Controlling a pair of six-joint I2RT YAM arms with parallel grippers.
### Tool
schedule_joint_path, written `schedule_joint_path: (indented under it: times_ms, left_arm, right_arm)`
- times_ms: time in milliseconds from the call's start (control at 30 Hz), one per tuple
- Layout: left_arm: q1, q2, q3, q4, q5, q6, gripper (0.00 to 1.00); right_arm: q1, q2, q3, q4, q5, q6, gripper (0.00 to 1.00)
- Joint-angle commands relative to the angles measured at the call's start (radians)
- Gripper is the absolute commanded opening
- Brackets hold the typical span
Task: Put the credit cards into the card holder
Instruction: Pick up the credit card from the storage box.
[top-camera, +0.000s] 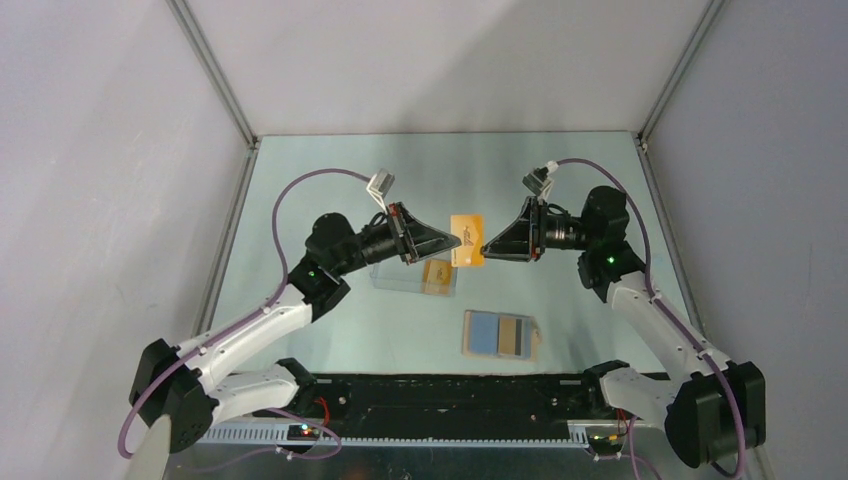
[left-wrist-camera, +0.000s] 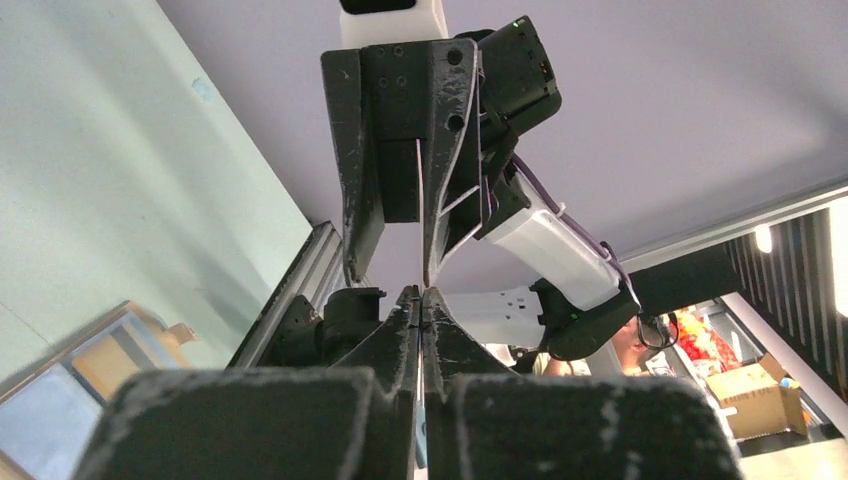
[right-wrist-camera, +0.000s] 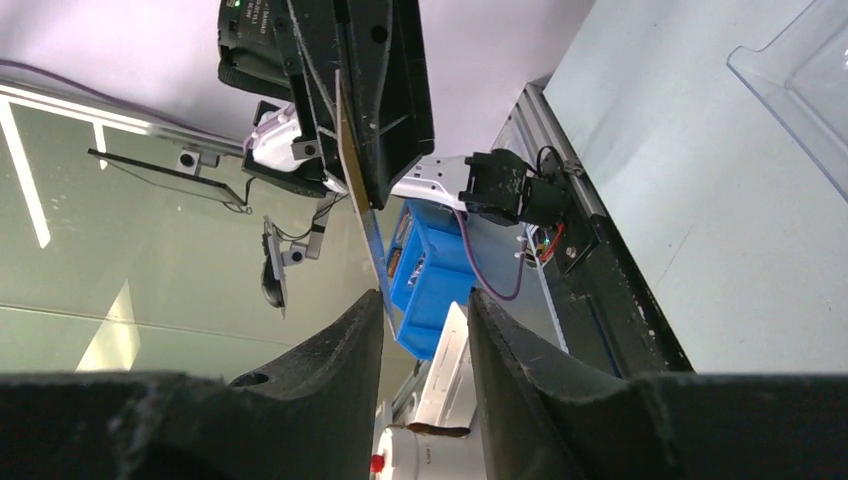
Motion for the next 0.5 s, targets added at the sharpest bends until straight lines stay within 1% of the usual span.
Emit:
schedule_joint_path:
  times_ms: [0,233,333,467]
  left_arm:
    - [-0.008,0.019,-0.002,0.040,0.039,-0.007,0.00]
    - [-0.008,0.021,-0.015,0.041,0.047,-0.004,0.00]
    - [-0.007,0.022,-0.019,0.040,0.047,-0.006,0.00]
    - [-0.007,0.025,-0.017,0.041,0.051,-0.007,0.00]
  right_arm:
    - [0.013,-0.030,0.001,0.068,0.000,0.024,0.40]
    - [-0.005,-0.032,0.001,0.182,-0.013,0.116,0.41]
    - [0.000,-0.026,0.001,0.193,-0.015,0.131,0.41]
    - [0.018,-0.014,0.000,0.166,-0.004,0.106,0.40]
